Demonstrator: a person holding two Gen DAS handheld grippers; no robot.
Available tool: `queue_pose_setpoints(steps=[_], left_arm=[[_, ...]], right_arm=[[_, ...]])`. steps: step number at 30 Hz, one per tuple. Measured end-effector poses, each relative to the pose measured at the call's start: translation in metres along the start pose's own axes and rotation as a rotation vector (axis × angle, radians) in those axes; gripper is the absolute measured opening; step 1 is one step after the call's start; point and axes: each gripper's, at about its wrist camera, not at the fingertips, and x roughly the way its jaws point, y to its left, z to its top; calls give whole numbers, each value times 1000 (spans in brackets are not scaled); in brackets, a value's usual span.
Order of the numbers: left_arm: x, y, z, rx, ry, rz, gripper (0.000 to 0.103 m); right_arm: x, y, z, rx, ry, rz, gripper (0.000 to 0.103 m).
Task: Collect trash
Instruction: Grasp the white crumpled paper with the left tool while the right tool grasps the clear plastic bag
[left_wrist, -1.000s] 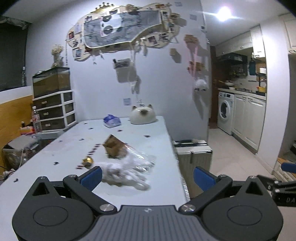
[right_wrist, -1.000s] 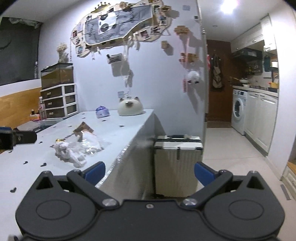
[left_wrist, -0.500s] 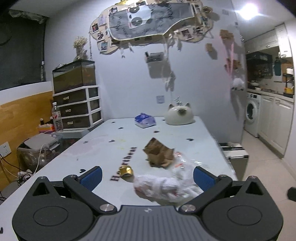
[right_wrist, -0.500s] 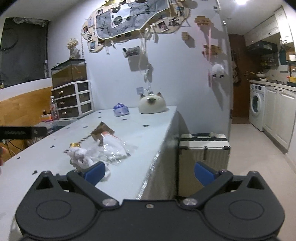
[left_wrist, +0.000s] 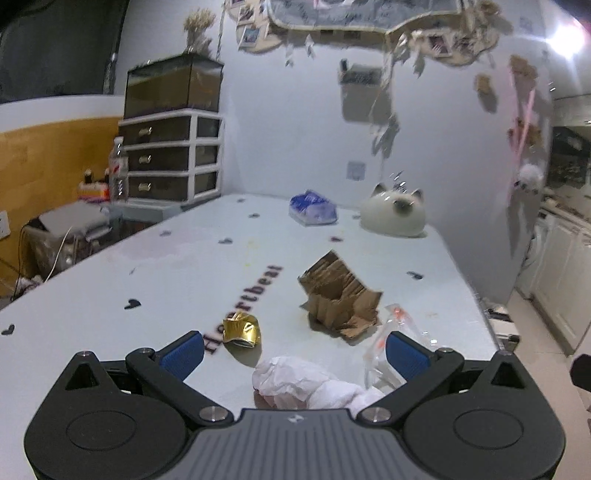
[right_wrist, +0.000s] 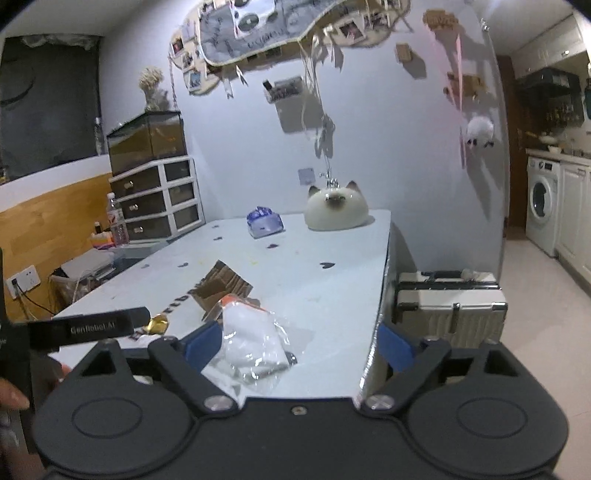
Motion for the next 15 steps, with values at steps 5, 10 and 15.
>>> queue_pose_setpoints(steps=[5, 10, 15], left_arm=[[30, -6, -3, -18, 43, 32, 103], [47, -10, -13, 53, 86, 67, 103], [48, 7, -19, -15, 129, 43, 103]], right_arm=[[43, 9, 4, -36, 39, -21, 90], [81, 20, 17, 4, 69, -39, 90], [117, 37, 29, 58, 133, -59, 90]])
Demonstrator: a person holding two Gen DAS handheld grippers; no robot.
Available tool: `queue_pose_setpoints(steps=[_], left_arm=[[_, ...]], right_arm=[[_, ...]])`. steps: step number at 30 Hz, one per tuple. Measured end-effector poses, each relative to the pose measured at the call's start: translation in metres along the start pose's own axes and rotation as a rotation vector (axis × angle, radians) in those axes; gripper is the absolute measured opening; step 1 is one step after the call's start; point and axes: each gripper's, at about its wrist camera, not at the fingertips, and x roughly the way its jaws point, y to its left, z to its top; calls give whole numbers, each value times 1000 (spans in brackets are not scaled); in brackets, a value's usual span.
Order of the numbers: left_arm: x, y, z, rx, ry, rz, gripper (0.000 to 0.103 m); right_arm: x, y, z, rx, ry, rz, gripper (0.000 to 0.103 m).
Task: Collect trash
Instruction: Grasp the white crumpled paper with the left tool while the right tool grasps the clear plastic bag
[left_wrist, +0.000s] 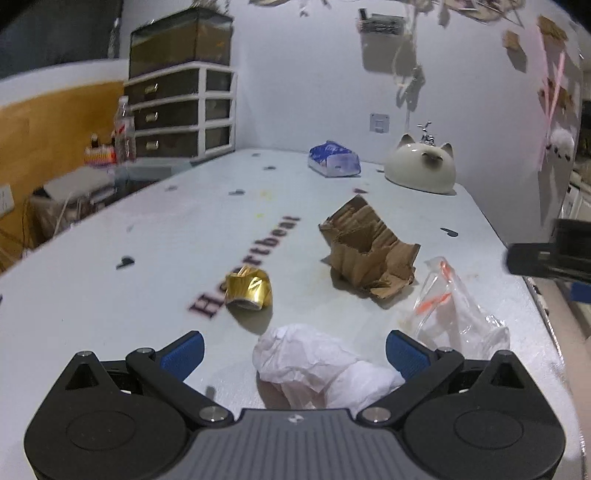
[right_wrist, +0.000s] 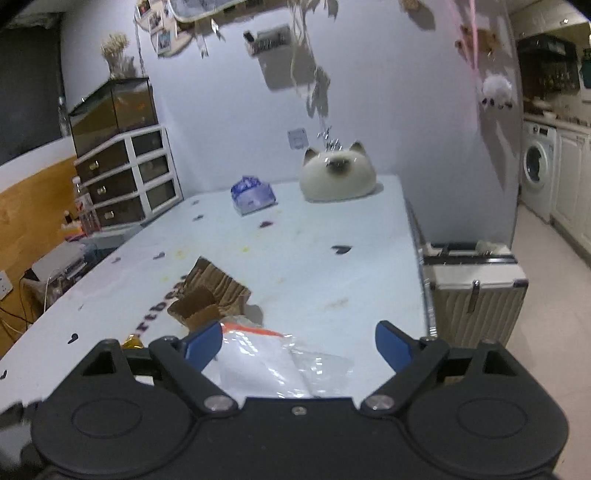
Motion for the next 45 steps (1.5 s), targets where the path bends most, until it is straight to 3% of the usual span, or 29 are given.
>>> queue_pose_setpoints(steps=[11, 14, 17, 22, 26, 32, 33, 34, 39, 45], left_arm=[[7, 27, 1, -168, 100, -99, 102], [7, 29, 1, -189, 118, -100, 101], [6, 31, 1, -225, 135, -123, 94], [1, 29, 0, -259, 150, -181, 73], [-6, 21, -2, -215, 128, -206, 63], [-17, 13, -8, -159, 136, -239, 60], [-21, 13, -11, -149, 134, -243, 60], [-25, 14, -15, -141, 129, -247, 60], [-47, 27, -31, -142, 140, -275, 60], [-71, 36, -51, -158, 152, -315, 60]], right_arm=[[54, 51, 9, -91, 119, -80, 94], [54, 51, 2, -131, 164, -78, 83], [38, 42, -1, -127, 189, -52, 70], [8, 14, -13, -106, 237, -12, 45], [-19, 0, -25, -157, 213, 13, 33], [-63, -10, -47, -263, 139, 29, 25], [-71, -11, -49, -276, 123, 27, 11], [-79, -11, -52, -291, 102, 18, 9], [-109, -4, -75, -385, 35, 28, 6], [-127, 8, -111, -402, -9, 67, 7]])
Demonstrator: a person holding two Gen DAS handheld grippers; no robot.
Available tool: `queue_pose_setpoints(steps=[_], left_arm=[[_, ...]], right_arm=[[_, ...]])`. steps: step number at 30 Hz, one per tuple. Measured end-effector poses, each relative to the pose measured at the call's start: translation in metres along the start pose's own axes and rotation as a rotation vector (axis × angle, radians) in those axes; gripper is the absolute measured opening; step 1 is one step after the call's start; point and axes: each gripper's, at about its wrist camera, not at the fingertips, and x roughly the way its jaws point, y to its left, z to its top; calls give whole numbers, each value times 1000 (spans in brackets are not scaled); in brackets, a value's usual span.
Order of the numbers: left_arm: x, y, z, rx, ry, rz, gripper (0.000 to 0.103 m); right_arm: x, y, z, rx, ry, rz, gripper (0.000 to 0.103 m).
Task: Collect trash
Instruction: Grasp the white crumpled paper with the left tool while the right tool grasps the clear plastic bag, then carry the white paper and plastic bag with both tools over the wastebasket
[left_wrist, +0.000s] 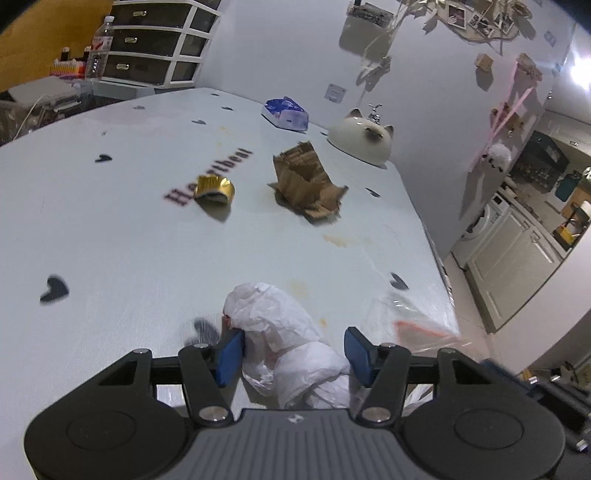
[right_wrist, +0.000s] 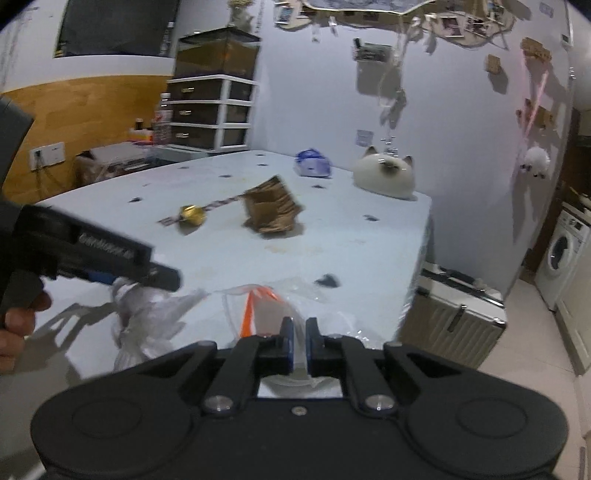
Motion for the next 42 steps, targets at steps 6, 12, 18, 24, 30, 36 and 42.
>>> queue_pose_setpoints(steps=[6, 12, 18, 24, 30, 36, 42], left_arm=[[-5, -3, -9, -22, -6, 15, 61], [-9, -8, -16, -28, 12, 62, 60], [-12, -18, -25, 37, 27, 49, 43], [-14, -18, -26, 48, 13, 50, 42], [-15, -22, -26, 75, 2, 73, 41], [-23, -23, -23, 84, -31, 81, 41], [-45, -37, -26, 124, -90, 67, 41]], right_arm=[[-27, 34, -15, -57, -45, 64, 5], [-44, 45, -21, -97, -55, 70, 4], [-44, 38, -24, -92, -50, 13, 4], [-36, 30, -23, -48, -32, 3, 9], [-23, 33, -17, -75, -19, -28, 16], [-27, 31, -13, -100, -41, -82, 2], [-42, 6, -4, 16, -48, -69, 1]])
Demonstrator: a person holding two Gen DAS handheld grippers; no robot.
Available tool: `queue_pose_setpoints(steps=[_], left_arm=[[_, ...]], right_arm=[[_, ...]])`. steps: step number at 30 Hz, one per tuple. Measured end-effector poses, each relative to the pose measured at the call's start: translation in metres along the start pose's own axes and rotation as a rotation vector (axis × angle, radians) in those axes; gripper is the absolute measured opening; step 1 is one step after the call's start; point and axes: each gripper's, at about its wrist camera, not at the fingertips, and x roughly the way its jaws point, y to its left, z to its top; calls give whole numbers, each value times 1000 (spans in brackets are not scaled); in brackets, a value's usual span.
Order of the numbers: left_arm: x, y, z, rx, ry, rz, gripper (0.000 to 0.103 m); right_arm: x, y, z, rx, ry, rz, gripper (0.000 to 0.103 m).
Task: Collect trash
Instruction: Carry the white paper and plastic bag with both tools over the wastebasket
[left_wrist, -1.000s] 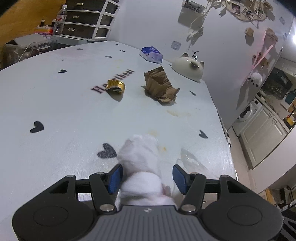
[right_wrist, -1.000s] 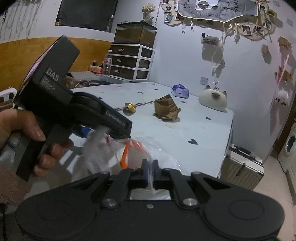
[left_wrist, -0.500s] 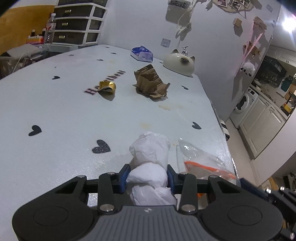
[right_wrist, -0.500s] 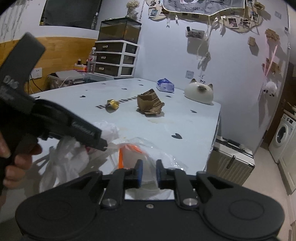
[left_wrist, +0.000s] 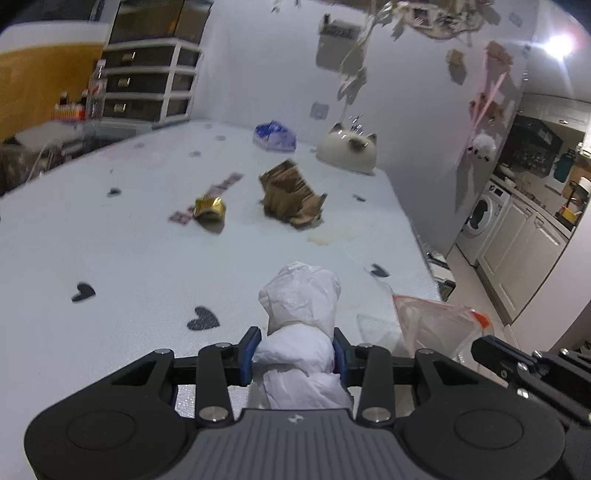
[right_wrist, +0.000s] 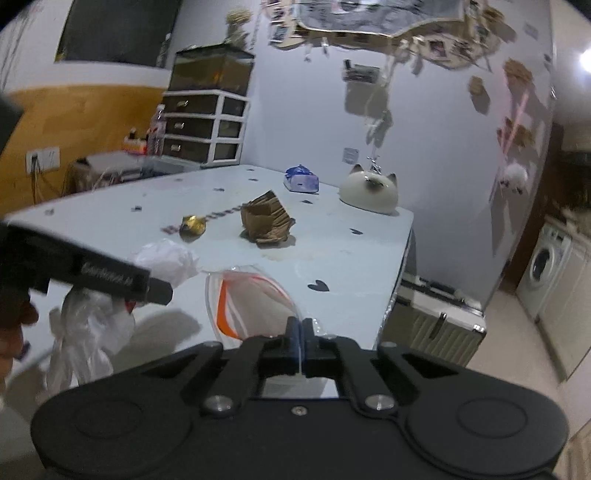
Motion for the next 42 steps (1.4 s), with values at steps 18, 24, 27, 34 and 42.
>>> queue_pose_setpoints(steps=[18, 24, 27, 34, 42], left_arm=[[-89, -54, -21, 160, -158, 39, 40], [-105, -82, -32, 186, -176, 22, 40], [-109, -97, -39, 193, -177, -3, 40], [-111, -139, -55, 219, -169, -54, 40], [-103, -190, -74, 260, -142, -105, 40]], right_arm=[[-81, -59, -4, 220, -72, 6, 1], [-111, -78, -17, 246, -90, -21, 1], [-126, -89, -25, 258, -96, -39, 1], [-158, -119, -47, 283, -95, -99, 1], [-186, -163, -79, 337, -73, -179, 1]])
